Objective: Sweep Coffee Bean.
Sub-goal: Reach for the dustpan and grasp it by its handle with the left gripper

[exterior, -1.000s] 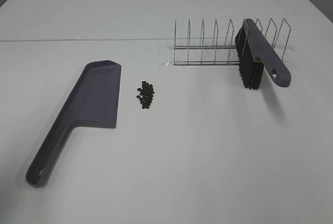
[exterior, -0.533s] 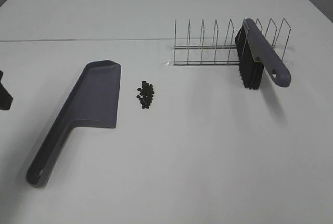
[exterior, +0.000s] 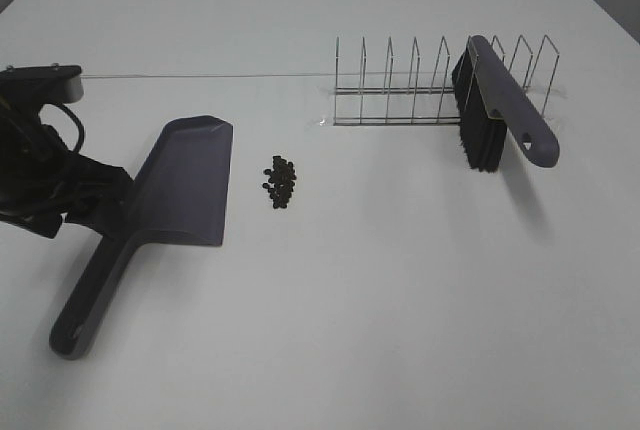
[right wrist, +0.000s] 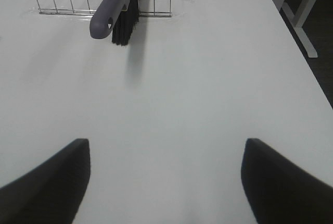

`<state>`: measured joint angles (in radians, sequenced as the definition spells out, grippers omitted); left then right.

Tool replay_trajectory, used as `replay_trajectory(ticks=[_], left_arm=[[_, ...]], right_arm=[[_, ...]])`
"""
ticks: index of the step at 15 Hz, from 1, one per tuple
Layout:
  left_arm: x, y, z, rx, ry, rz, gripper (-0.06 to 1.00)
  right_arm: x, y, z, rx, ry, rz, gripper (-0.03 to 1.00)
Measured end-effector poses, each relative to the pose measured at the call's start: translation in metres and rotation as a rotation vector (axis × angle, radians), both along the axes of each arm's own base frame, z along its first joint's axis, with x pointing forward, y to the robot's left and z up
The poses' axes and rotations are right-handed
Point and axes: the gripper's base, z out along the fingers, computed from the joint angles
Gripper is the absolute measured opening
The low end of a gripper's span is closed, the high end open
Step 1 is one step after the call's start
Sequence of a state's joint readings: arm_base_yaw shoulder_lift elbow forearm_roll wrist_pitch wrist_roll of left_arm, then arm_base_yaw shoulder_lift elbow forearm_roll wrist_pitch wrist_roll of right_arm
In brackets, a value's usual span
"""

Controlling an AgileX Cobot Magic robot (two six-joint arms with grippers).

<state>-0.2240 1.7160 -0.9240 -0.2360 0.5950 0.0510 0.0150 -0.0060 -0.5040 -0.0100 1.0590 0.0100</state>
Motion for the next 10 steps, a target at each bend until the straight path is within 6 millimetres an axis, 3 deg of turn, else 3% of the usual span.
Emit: replay_trajectory(ticks=[5,10], left_arm=[[0.008,-0.003,-0.033,0.041,0.036,0.012,0.68],[0.017,-0.004,-0.049,0.046,-0.009,0.023,0.68]], right_arm=[[0.000,0.000,0.000,0.000,0.000,0.000,0.76],[0.000,0.000,0.000,0.000,0.000,0.000,0.76]])
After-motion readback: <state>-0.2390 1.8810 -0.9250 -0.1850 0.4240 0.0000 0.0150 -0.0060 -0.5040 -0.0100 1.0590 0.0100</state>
